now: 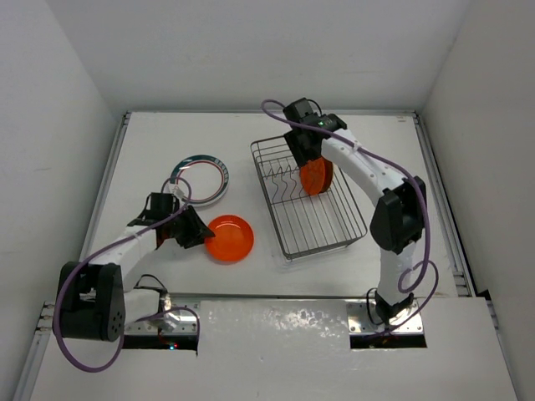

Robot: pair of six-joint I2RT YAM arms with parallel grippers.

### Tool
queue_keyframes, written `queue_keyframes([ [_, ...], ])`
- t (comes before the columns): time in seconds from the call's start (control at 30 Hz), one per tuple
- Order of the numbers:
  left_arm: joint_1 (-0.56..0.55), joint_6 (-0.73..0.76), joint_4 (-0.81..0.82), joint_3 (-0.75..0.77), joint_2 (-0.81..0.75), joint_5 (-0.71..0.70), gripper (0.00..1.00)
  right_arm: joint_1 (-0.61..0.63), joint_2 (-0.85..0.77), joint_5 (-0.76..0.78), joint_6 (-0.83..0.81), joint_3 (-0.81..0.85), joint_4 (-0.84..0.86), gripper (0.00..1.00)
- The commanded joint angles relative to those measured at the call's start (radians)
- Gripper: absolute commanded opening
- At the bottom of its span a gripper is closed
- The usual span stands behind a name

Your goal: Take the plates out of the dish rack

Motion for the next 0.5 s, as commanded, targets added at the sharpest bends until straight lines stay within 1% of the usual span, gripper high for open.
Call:
queue_keyframes([
  [0.0,-0.004,-0.039,0.008,0.012,0.016,-0.075,0.36,-0.012,0.038,0.079,-0.074,0.012,0.015,0.79],
  [0.03,-0.004,-0.048,-0.001,0.015,0.013,-0.093,0.51,-0.013,0.048,0.079,-0.082,0.013,0.021,0.76],
  [0.1,-0.004,-0.056,-0.047,0.027,-0.002,-0.114,0.70,-0.020,0.064,0.077,-0.085,0.022,0.022,0.72],
  [0.13,-0.004,-0.056,-0.066,0.039,-0.010,-0.134,0.77,-0.023,0.077,0.070,-0.085,0.024,0.024,0.68],
  [0.17,-0.004,-0.053,-0.111,0.071,-0.026,-0.147,0.87,-0.023,0.081,0.065,-0.085,0.023,0.027,0.66],
  [0.2,-0.004,-0.050,-0.135,0.088,-0.037,-0.156,0.89,-0.024,0.084,0.062,-0.087,0.021,0.029,0.63],
  [0.23,-0.004,-0.044,-0.155,0.131,-0.048,-0.173,0.95,-0.024,0.089,0.062,-0.087,0.019,0.035,0.62],
  [0.27,-0.004,-0.042,-0.197,0.154,-0.071,-0.185,0.97,-0.024,0.089,0.062,-0.085,0.013,0.039,0.60],
  [0.33,-0.004,-0.030,-0.234,0.225,-0.088,-0.217,0.99,-0.023,0.091,0.076,-0.085,0.009,0.048,0.59],
  [0.4,-0.004,-0.015,-0.276,0.265,-0.103,-0.242,0.99,-0.021,0.091,0.087,-0.082,0.006,0.056,0.54],
  [0.47,-0.004,-0.004,-0.294,0.308,-0.103,-0.243,0.99,-0.021,0.092,0.082,-0.084,0.003,0.065,0.53],
])
